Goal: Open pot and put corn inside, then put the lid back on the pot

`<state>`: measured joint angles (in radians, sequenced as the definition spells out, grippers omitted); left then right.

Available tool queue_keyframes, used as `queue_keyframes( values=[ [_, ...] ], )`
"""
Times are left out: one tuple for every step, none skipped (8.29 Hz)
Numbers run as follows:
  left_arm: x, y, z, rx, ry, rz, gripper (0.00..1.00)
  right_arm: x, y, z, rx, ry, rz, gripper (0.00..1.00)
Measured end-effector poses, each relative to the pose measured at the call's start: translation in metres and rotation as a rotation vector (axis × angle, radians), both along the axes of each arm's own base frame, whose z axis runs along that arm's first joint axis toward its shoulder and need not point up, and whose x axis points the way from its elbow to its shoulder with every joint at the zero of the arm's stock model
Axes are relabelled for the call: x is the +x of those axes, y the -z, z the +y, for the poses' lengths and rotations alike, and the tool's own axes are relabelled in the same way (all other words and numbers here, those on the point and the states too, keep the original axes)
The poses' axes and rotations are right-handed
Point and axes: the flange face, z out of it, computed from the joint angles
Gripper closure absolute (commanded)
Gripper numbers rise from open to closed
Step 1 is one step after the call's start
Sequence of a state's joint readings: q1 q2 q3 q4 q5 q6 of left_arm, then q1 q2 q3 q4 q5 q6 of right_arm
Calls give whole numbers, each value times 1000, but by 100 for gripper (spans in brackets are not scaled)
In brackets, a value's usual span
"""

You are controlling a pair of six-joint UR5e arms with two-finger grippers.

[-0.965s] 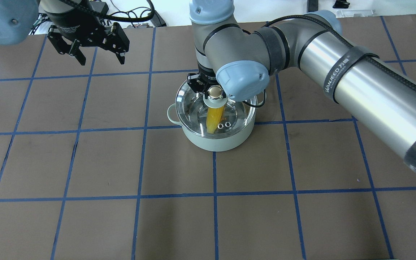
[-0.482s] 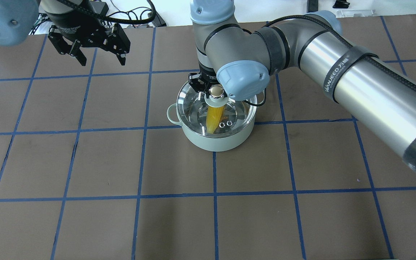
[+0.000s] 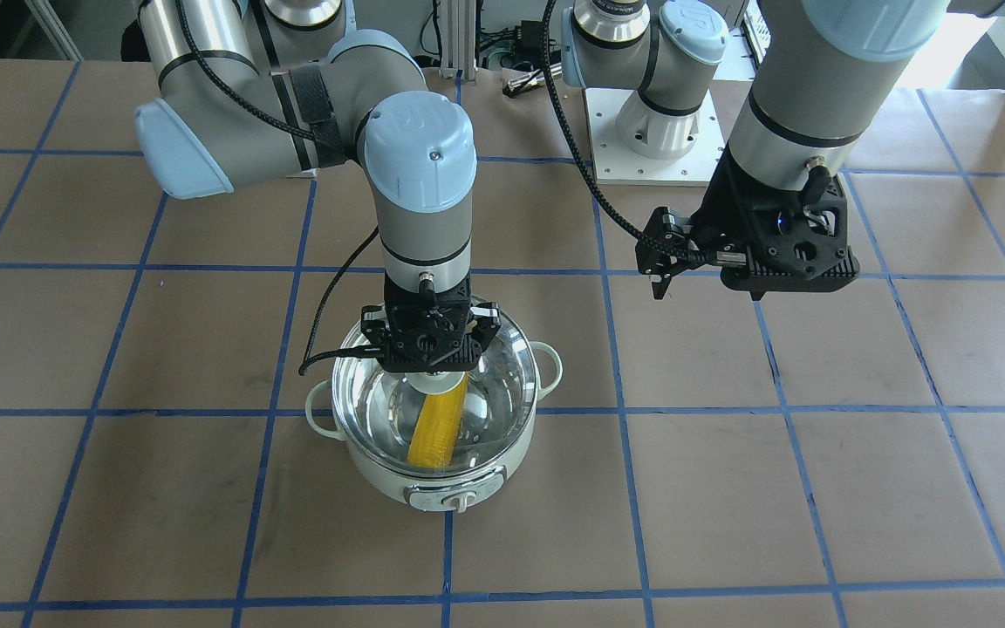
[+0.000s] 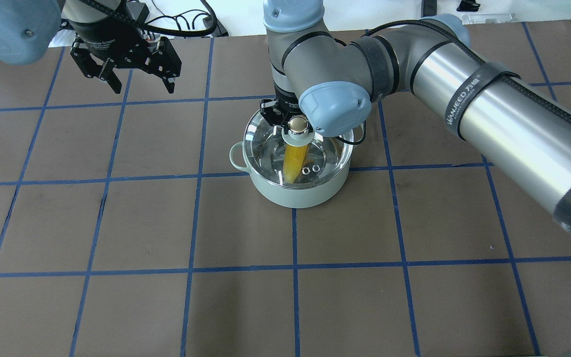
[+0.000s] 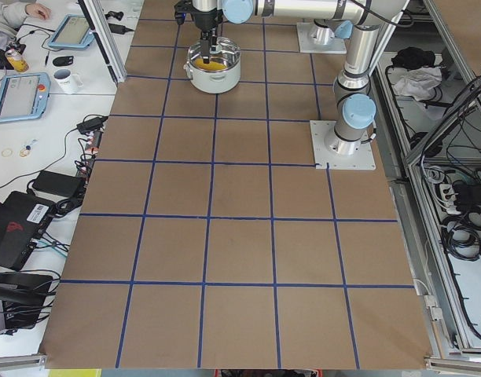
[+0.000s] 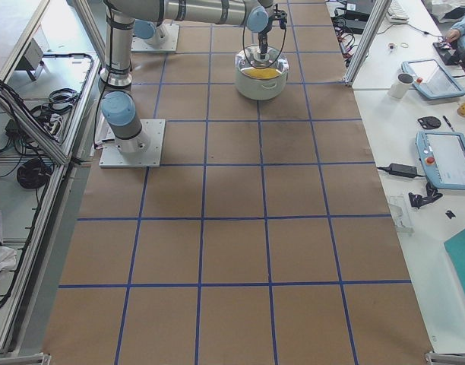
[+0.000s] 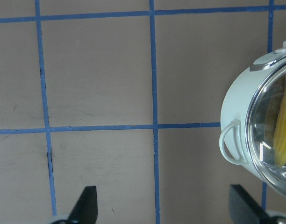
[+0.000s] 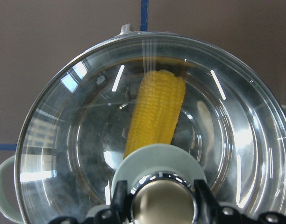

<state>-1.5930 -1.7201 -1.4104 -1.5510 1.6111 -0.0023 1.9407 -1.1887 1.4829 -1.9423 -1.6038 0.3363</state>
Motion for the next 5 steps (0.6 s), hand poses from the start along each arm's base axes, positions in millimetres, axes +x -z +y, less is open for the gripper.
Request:
queue_keyframes(
  values=[
    [0,3,2,9,2,-4,0,0,-1,-1,-7,1,-4,71],
    [0,6,4,14,2,-7,0,0,-4,-1,-20,1,-9,71],
    [0,7,4,14,1,-6,0,1,-5,-1,-28,-1,-11,71],
    [0,7,5,13,-2,-8,0,1,-5,-2,-32,-2,-12,71],
    [1,6,6,13,-4,-8,0,1,-5,-1,-32,-3,-12,71]
  ],
)
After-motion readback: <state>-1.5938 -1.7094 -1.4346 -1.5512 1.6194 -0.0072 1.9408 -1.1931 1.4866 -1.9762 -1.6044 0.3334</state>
